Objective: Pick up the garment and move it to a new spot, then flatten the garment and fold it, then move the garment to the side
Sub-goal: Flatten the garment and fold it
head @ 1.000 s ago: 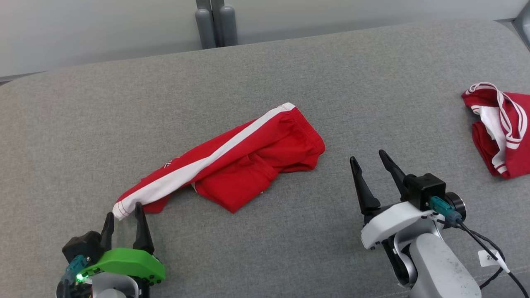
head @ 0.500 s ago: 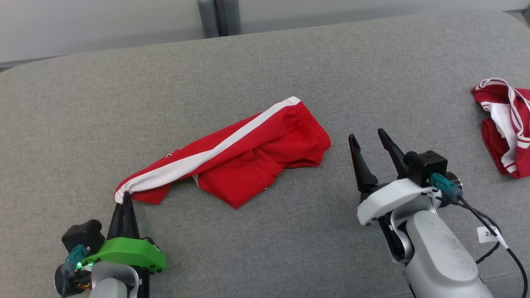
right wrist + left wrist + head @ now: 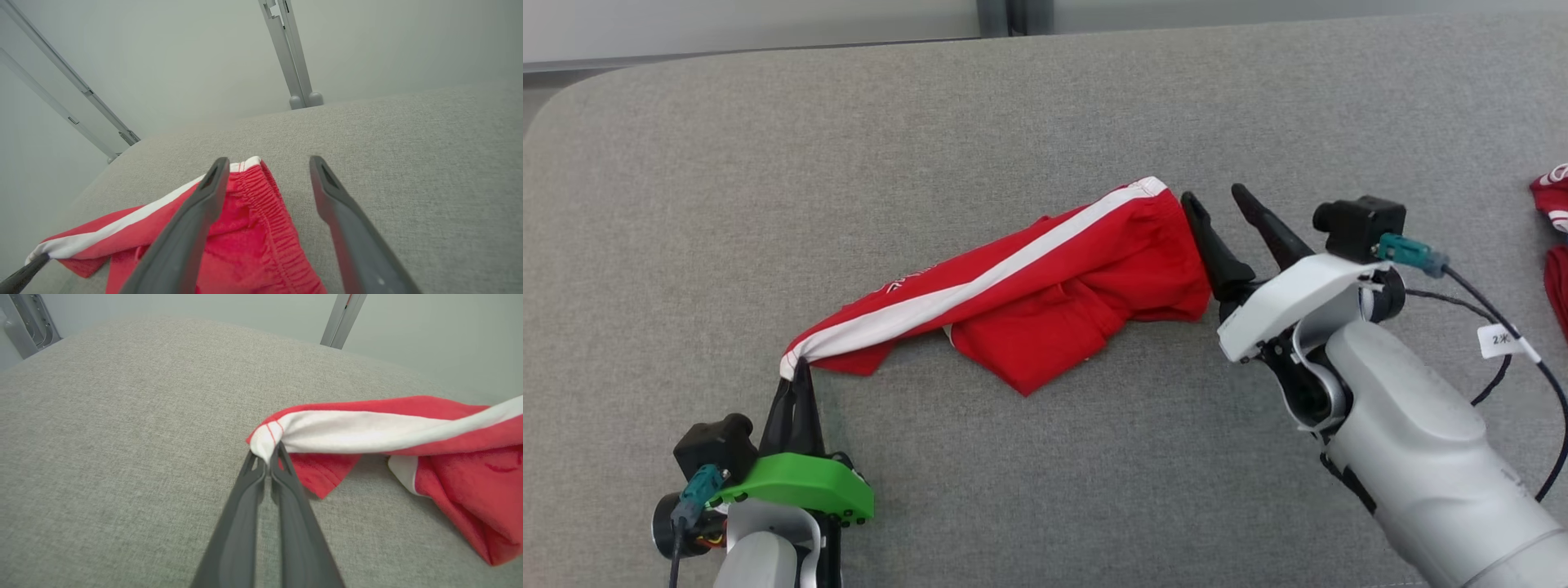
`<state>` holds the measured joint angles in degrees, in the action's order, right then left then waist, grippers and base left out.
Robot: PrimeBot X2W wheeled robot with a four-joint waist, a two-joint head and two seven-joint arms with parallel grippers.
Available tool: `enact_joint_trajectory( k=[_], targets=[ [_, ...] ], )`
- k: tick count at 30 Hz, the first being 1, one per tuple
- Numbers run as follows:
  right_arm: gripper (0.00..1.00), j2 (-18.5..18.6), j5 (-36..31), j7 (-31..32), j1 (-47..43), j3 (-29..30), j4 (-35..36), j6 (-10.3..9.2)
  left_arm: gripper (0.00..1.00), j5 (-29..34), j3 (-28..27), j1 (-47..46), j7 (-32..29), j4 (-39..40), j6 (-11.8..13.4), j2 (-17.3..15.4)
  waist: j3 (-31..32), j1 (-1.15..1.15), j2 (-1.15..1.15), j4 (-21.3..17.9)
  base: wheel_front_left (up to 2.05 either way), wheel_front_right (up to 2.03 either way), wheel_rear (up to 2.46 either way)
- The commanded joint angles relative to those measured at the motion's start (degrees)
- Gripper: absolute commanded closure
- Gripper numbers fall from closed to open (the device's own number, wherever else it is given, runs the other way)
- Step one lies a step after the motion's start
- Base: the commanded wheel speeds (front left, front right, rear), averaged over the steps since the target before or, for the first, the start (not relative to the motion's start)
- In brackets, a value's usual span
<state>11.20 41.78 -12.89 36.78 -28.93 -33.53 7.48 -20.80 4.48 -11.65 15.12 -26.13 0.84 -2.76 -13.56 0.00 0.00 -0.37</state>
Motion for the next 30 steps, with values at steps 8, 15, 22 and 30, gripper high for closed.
enact_joint_trajectory(
  k=[8, 15, 22, 30],
  targets=[
    [0.00, 6.64, 16.09, 7.94, 7.43, -9.58, 1.54, 0.01, 1.00, 1.14, 1.09, -1.82, -0.01, 0.38, 0.67, -0.30, -1.80, 0.00, 0.00, 1.63, 0.00, 0.00, 0.00],
    [0.00, 10.80, 23.45, 12.50, 11.30, -15.78, 1.23, 0.01, 1.00, 0.43, 2.83, -1.99, -0.01, 0.52, 1.02, -0.30, -2.41, 0.00, 0.00, 3.02, 0.00, 0.00, 0.00],
    [0.00, 12.74, 28.96, 13.00, 13.35, -20.41, 2.01, 0.01, 1.00, -0.20, 3.88, -1.78, -0.01, 0.73, 1.33, -0.29, -2.94, 0.00, 0.00, 3.90, 0.00, 0.00, 0.00],
    [0.23, 13.71, 32.59, 12.29, 15.56, -24.29, 1.88, 0.01, 1.00, -0.33, 4.47, -1.77, -0.01, 0.70, 1.56, -0.29, -3.45, 0.00, 0.00, 4.47, 0.00, 0.00, 0.00]
  ],
)
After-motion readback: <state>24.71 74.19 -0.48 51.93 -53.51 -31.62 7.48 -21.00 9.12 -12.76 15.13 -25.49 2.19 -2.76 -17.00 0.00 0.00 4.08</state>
